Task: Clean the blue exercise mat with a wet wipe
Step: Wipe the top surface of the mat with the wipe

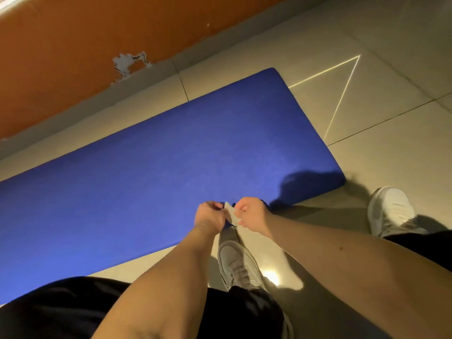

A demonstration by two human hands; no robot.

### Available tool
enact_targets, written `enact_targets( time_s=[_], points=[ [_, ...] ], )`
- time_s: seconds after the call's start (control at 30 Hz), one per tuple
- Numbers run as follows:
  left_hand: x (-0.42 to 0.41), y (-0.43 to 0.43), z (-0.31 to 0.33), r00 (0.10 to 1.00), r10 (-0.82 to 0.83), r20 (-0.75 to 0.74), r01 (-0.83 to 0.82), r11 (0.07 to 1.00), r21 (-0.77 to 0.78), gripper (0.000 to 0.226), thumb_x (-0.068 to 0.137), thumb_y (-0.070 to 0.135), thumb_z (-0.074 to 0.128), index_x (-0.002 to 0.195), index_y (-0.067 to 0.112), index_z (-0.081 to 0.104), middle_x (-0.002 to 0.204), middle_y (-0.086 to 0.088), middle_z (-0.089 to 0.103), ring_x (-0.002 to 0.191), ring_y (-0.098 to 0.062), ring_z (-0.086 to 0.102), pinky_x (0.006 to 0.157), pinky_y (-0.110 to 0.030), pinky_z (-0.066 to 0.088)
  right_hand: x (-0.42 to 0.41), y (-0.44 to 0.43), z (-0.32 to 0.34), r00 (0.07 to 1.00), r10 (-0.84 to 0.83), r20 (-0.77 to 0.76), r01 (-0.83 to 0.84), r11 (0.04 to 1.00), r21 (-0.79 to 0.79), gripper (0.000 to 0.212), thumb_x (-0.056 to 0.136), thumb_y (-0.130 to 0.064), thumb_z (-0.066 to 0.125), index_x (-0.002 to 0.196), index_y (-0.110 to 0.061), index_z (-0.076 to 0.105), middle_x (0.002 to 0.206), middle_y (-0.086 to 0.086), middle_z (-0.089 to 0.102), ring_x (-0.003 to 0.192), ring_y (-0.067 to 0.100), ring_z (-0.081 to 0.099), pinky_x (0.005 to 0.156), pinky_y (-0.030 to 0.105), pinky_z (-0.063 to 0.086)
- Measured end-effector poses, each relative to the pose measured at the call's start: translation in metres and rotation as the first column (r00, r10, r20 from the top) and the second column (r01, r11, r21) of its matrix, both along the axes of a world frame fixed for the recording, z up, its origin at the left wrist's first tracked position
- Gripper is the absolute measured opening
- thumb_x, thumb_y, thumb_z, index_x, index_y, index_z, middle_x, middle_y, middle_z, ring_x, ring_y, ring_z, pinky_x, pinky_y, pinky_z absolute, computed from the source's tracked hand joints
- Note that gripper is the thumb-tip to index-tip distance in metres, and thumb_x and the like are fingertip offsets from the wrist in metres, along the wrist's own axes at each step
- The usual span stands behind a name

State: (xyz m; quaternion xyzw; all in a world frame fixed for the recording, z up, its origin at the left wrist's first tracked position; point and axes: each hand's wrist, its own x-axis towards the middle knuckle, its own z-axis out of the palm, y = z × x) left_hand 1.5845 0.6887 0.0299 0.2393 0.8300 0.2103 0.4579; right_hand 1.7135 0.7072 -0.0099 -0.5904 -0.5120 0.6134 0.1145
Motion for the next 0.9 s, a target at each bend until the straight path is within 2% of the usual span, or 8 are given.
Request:
enact_targets(
  time_s=[0.13, 0.23, 0.37, 0.47, 0.6, 0.7, 0.8, 0.9],
  points=[
    [0.001, -0.003, 0.007, 0.998, 0.012, 0.057, -0.011, 1.000, -0.024, 0.012, 0.085, -0.002, 0.062, 0.096, 0.002, 0.065, 0.086, -0.015, 0.070, 0.072, -0.026, 0.064, 0.063, -0.029, 0.056, -0.004, -0.001, 0.019, 0.978, -0.149, -0.146, 0.134, 0.985, -0.107, 0.024, 0.098, -0.010, 0.062, 0.111, 0.010, 0.062, 0.093, 0.016, 0.059, 0.073, 0.023, 0.056, 0.054, 0.019, 0.050],
    [0.000, -0.004, 0.007, 1.000, 0.015, 0.003, -0.015, 1.000, 0.016, 0.013, 0.085, -0.006, 0.064, 0.081, 0.006, 0.062, 0.073, -0.011, 0.069, 0.068, -0.027, 0.066, 0.066, -0.030, 0.060, -0.005, -0.005, 0.015, 0.987, -0.132, -0.090, 0.124, 0.989, -0.082, 0.018, 0.097, -0.009, 0.064, 0.112, 0.000, 0.063, 0.101, 0.016, 0.063, 0.075, 0.022, 0.059, 0.055, 0.022, 0.049],
    [0.002, -0.007, 0.004, 0.986, -0.003, -0.164, 0.010, 0.999, 0.039, 0.009, 0.089, 0.014, 0.072, 0.087, 0.008, 0.066, 0.077, -0.003, 0.067, 0.069, -0.021, 0.062, 0.057, -0.021, 0.048, 0.000, -0.004, 0.010, 0.969, -0.024, 0.245, 0.006, 0.997, 0.074, 0.012, 0.092, -0.016, 0.066, 0.090, -0.020, 0.055, 0.101, 0.009, 0.060, 0.084, 0.028, 0.052, 0.056, 0.025, 0.038],
    [0.005, -0.008, 0.013, 0.987, 0.030, -0.157, -0.020, 0.998, 0.063, 0.012, 0.090, 0.016, 0.072, 0.089, 0.007, 0.065, 0.078, -0.004, 0.066, 0.070, -0.021, 0.061, 0.047, -0.013, 0.044, -0.017, -0.010, 0.017, 0.982, -0.191, 0.010, 0.191, 0.978, -0.083, 0.012, 0.089, -0.006, 0.064, 0.088, -0.017, 0.070, 0.097, 0.011, 0.069, 0.088, 0.033, 0.068, 0.075, 0.039, 0.061],
    [0.001, -0.008, 0.019, 0.987, 0.001, -0.163, 0.014, 0.996, 0.090, 0.018, 0.089, 0.007, 0.069, 0.075, 0.015, 0.063, 0.070, 0.001, 0.063, 0.071, -0.022, 0.063, 0.043, -0.010, 0.044, -0.038, -0.014, 0.013, 0.905, -0.360, -0.227, 0.291, 0.913, -0.287, 0.012, 0.092, -0.005, 0.064, 0.086, -0.014, 0.070, 0.095, 0.017, 0.072, 0.078, 0.028, 0.067, 0.081, 0.050, 0.061],
    [-0.003, -0.010, 0.007, 0.997, 0.062, -0.048, -0.058, 0.996, 0.072, 0.010, 0.081, -0.009, 0.063, 0.079, 0.000, 0.067, 0.074, -0.017, 0.070, 0.068, -0.030, 0.068, 0.058, -0.028, 0.061, -0.042, -0.018, 0.001, 0.918, -0.371, -0.143, 0.348, 0.924, -0.159, 0.032, 0.090, -0.027, 0.074, 0.117, -0.012, 0.064, 0.106, 0.008, 0.071, 0.093, 0.023, 0.067, 0.083, 0.031, 0.056],
    [-0.012, -0.017, -0.021, 0.997, 0.058, -0.049, -0.054, 0.996, 0.073, 0.009, 0.085, 0.004, 0.060, 0.080, 0.010, 0.065, 0.080, -0.014, 0.068, 0.066, -0.025, 0.061, 0.071, -0.039, 0.061, -0.029, -0.012, -0.015, 0.950, -0.308, 0.056, 0.306, 0.951, 0.039, 0.018, 0.093, -0.027, 0.068, 0.103, -0.013, 0.063, 0.096, 0.004, 0.068, 0.084, 0.020, 0.057, 0.058, 0.007, 0.037],
    [-0.029, -0.029, -0.042, 0.945, -0.155, -0.288, 0.150, 0.988, -0.042, 0.013, 0.095, 0.013, 0.054, 0.099, 0.019, 0.066, 0.101, -0.005, 0.065, 0.091, -0.029, 0.061, 0.078, -0.029, 0.048, -0.014, 0.014, -0.030, 0.962, -0.166, 0.215, 0.112, 0.963, 0.244, 0.016, 0.093, -0.007, 0.055, 0.103, -0.008, 0.068, 0.109, 0.013, 0.065, 0.099, 0.031, 0.060, 0.075, 0.024, 0.044]
  ],
)
